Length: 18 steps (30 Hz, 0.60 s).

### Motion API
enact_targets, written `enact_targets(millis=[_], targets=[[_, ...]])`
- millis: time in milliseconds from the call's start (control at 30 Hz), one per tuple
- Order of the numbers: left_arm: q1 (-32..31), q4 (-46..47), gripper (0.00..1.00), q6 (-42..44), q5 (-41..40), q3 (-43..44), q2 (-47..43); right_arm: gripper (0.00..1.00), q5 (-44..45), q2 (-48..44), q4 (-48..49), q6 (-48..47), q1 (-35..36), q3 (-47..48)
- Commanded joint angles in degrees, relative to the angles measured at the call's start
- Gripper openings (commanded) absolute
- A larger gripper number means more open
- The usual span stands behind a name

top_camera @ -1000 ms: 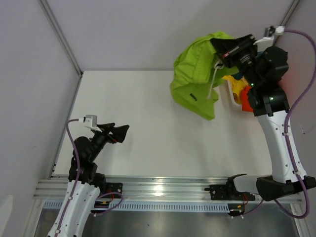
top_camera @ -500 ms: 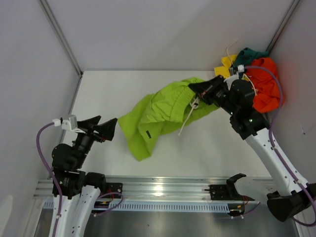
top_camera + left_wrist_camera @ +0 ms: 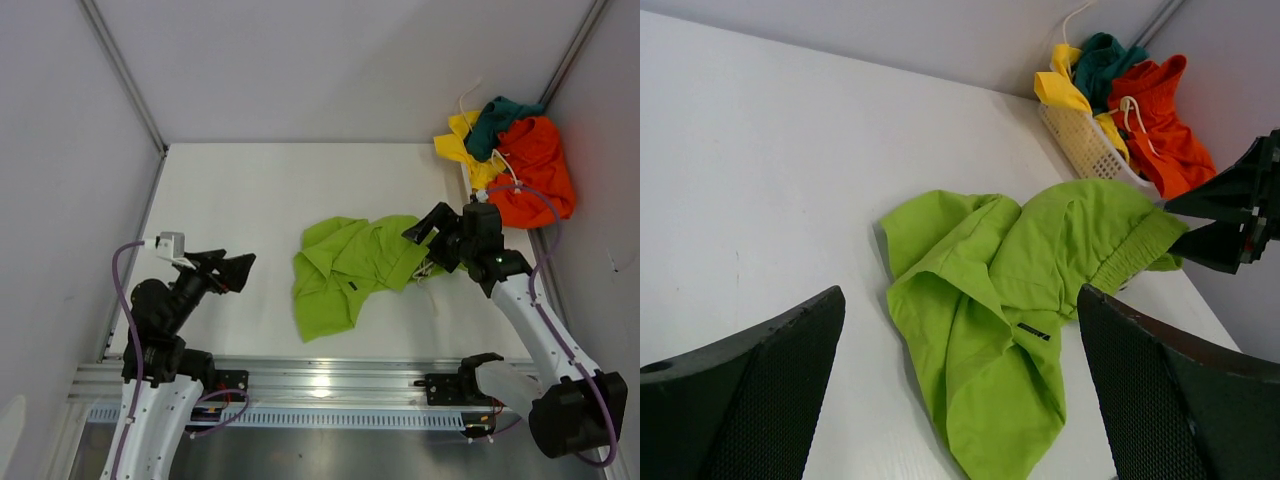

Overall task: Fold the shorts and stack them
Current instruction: Move the shorts to the center of the board

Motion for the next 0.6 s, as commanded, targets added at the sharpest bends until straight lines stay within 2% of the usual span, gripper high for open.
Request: enact_targets(millis=[0, 167, 233, 400, 567], targets=[[0.3, 4.0, 0.99, -1.8, 3.2, 0.0, 0.6, 0.88, 7.2, -4.3, -6.8, -8.9, 1.3, 4.7], [0.3, 6.1, 0.99, -2.3, 5.1, -1.4, 2.7, 0.88, 14.9, -2.9, -13.7, -12.2, 6.6, 6.4], [0.2, 7.4, 0.99, -2.4, 6.7, -2.3, 3.8, 0.85, 17.4, -2.6, -14.7, -13.7, 9.5, 6.3], [0.2, 8.3, 0.99, -2.5, 8.2, -3.4, 6.4, 0.78, 24.3, 0.2, -15.4, -16.8, 23.1, 5.0], [-0.9, 9.6, 0.99, -2.6, 8.6, -4.1, 8.1, 0.75, 32.7, 5.6, -14.7, -18.4, 31.1, 4.1]])
